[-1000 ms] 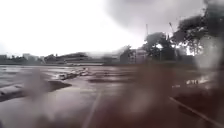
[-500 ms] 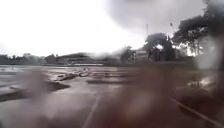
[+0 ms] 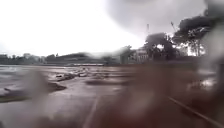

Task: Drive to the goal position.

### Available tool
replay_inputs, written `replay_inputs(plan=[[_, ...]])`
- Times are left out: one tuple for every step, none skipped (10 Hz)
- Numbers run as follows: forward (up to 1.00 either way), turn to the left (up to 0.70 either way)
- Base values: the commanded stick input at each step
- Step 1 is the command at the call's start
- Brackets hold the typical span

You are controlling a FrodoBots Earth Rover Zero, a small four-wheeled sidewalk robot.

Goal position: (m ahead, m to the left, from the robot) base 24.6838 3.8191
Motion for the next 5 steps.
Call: replay_inputs(plan=[[0.45, 0.0], [0.45, 0.0], [0.45, 0.0], [0.45, 0.0], [0.45, 0.0]])
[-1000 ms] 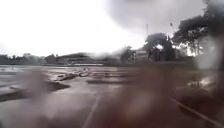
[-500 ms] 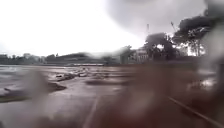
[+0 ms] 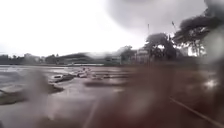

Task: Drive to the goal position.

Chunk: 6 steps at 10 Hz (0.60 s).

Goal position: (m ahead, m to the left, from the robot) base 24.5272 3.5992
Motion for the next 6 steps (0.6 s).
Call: replay_inputs(plan=[[0.45, 0.0], [0.45, 0.0], [0.45, 0.0], [0.45, 0.0], [0.45, 0.0], [0.45, 0.0]])
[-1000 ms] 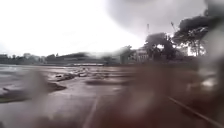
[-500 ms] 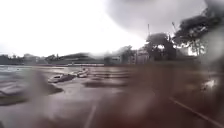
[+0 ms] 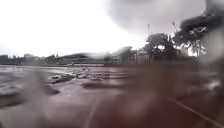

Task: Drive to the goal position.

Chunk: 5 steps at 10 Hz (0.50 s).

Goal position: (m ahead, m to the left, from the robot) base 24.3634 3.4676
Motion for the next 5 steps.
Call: replay_inputs(plan=[[0.45, 0.0], [0.45, 0.0], [0.45, 0.0], [0.45, 0.0], [0.45, 0.0]])
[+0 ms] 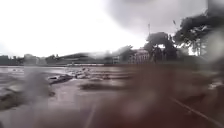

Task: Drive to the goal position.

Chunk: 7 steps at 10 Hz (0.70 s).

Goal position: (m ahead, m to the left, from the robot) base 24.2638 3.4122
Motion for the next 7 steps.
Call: replay_inputs(plan=[[0.45, 0.0], [0.45, 0.0], [0.45, 0.0], [0.45, 0.0], [0.45, 0.0], [0.45, 0.0], [0.45, 0.0]])
